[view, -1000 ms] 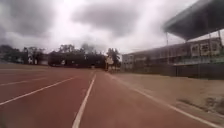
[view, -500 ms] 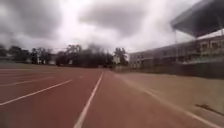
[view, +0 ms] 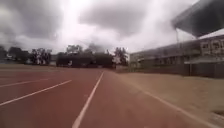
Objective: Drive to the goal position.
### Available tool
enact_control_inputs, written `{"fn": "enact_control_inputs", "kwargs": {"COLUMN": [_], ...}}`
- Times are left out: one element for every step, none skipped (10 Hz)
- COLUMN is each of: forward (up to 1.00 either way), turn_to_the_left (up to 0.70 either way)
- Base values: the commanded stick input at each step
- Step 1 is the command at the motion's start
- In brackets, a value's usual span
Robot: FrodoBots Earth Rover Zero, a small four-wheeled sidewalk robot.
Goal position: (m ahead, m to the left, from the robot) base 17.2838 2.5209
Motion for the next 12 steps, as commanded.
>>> {"fn": "enact_control_inputs", "kwargs": {"forward": [0.70,0.70,0.70,0.70,0.70,0.70,0.70,0.70,0.70,0.70,0.70,0.70], "turn_to_the_left": [0.00,0.00,0.00,0.00,0.00,0.00,0.00,0.00,0.00,0.00,0.00,0.00]}}
